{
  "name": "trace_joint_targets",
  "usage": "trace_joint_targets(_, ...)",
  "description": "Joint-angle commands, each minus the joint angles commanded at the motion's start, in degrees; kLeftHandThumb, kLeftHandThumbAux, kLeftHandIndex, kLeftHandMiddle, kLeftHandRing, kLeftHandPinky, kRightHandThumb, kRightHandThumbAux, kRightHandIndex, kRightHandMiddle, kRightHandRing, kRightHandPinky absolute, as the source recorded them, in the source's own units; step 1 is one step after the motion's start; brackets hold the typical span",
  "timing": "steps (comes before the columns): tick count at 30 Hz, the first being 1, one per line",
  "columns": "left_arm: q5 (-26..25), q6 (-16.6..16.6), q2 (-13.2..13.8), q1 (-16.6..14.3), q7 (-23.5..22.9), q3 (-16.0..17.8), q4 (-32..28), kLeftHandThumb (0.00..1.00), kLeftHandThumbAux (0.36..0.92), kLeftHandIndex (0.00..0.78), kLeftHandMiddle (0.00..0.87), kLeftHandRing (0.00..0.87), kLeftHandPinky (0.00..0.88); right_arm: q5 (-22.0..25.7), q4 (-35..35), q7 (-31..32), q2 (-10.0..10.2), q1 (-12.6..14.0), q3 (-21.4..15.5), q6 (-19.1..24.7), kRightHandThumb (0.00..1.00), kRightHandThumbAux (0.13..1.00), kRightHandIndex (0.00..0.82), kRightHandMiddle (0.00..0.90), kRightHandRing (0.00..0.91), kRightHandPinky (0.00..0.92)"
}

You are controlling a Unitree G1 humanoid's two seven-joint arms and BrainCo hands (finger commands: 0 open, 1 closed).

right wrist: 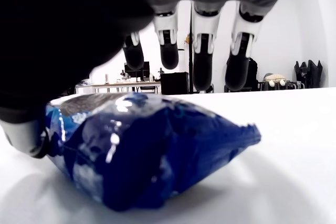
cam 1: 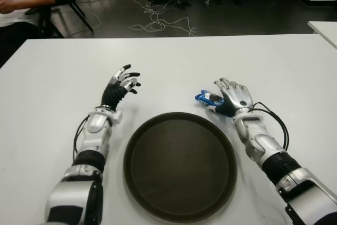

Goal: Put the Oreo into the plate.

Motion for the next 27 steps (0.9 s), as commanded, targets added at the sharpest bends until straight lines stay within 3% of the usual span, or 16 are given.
trace_joint_targets(9,-0.06,0.81,-0.02,-0.19,0.03,-0.01,0.03,0.24,0.668,0.104,0.283,0.376,0.454,-0.39,0.74,0.27,1.26,0.42,1.25,0.16,0.201,0.46,0.055,0.122,0.154,0.238)
trace_joint_targets(21,0.15,0.1,-0.08,-0.16,-0.2,-0.21,0.04,0.215,0.644,0.098,0.278,0.376,0.45,-1.67,0.82,1.9,1.18,0.87,3.94,1.32,0.028,0.503,0.124,0.198,0.27,0.315)
trace_joint_targets(27,-0.37,0.68,-0.21,-0.3,-0.54,0.08,0.19,0.224,0.65,0.096,0.28,0.377,0.452,-1.69,2.18,1.51,1.07,0.4,4.91,1.21,0.002,0.509,0.146,0.224,0.318,0.353)
